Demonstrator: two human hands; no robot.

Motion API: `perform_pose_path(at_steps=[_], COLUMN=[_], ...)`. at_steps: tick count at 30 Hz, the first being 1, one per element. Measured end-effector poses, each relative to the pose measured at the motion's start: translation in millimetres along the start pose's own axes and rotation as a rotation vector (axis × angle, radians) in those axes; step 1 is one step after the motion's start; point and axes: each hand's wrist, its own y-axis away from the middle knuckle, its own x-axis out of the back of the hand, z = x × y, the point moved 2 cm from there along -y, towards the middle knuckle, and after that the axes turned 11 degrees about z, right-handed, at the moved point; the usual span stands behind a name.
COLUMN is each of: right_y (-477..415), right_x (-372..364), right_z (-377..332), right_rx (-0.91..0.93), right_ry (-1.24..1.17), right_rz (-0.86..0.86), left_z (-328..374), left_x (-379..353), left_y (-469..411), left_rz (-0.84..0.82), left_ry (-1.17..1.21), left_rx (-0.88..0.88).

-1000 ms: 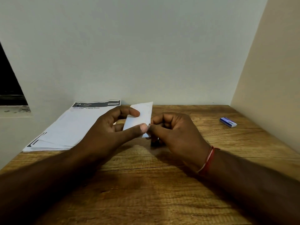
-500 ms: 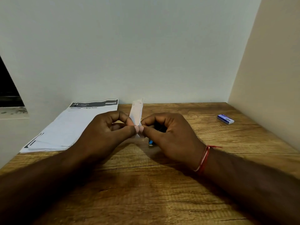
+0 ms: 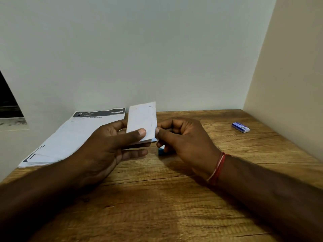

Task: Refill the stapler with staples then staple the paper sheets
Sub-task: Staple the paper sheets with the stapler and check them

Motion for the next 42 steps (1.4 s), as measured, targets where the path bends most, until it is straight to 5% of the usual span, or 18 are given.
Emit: perform_pose_path(at_steps=[6, 16, 34, 42], right_y=[1, 4, 3, -4], right_x=[1, -1, -2, 4], right_z=[-2, 3, 2, 2], right_rx=[-0.105, -0.114, -0.128, 0.059], right_ry=[-0.168, 0.093, 0.06, 0.317], right_rz=[-0.068, -0.158, -0.088, -0.134], left_z=[1, 8, 3, -3], left_x=[1, 0, -4, -1], left_y=[1, 14, 13, 5], left_rz=[0.033, 0.085, 0.035, 0.031], left_ry=[-0.109, -0.389, -0.234, -0.157], left_rx=[-0.112, -0.365, -0.188, -0.099])
